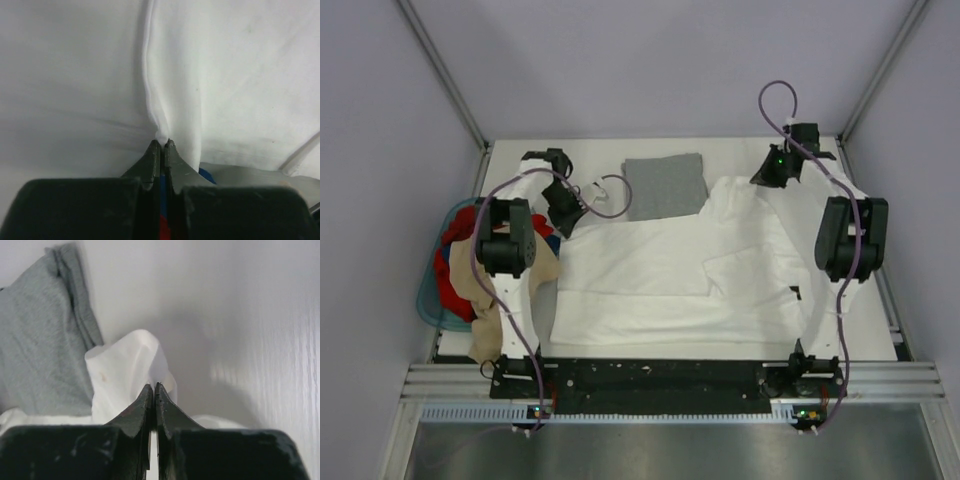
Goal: Fold and stack the t-shirts
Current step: Grap the side of the flattened tshirt furthest away from the robot with both arms, then fold the other side of the tshirt into a rectangle
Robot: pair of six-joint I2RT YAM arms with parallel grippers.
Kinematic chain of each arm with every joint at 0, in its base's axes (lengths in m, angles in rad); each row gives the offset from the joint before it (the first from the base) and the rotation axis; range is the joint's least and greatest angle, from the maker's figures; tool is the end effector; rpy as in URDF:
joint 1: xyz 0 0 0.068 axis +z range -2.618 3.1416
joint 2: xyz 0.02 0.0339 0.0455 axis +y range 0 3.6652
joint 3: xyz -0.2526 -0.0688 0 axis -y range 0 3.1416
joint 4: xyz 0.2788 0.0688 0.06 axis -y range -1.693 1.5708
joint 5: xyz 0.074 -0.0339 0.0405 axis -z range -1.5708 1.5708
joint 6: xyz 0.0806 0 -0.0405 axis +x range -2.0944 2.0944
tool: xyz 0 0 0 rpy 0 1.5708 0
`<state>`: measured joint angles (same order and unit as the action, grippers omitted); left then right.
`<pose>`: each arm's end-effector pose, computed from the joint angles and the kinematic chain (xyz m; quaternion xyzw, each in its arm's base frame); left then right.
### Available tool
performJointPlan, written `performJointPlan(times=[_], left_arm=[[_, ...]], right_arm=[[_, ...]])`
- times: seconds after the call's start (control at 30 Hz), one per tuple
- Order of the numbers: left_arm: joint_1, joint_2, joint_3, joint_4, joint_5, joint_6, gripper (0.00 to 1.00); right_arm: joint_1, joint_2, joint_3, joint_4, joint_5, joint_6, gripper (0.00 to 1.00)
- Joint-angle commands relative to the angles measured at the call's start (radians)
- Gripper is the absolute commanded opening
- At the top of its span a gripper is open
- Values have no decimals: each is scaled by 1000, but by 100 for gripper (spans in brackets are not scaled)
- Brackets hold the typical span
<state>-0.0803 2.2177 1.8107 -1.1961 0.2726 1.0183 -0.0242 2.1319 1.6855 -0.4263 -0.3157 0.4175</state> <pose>0.4439 -0.0575 0.1083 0.5153 0.8460 -0.1284 0.0471 0.5291 0.0122 0.1457 0.1508 0.9173 0.2109 0.3024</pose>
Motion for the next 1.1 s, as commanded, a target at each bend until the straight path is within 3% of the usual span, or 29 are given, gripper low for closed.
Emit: performJointPlan(times=[0.0, 0.33, 0.6, 0.83, 1.07], left_arm=[[-4, -180, -59, 99, 31, -18, 0], [-32, -519, -356, 142, 1, 29, 0], [-32, -690, -562, 145, -23, 51, 0], [-48, -731, -685, 124, 17, 81, 0], [-67, -728, -778, 161, -6, 106, 0]], right_arm=[[7, -323, -142, 67, -39, -103, 0], [6, -872, -611, -8, 12, -160, 0], [6, -1217, -822, -153, 168, -137, 0], [6, -1388, -1021, -195, 306, 33, 0], [-2, -1415, -1067, -219, 501, 191, 0]])
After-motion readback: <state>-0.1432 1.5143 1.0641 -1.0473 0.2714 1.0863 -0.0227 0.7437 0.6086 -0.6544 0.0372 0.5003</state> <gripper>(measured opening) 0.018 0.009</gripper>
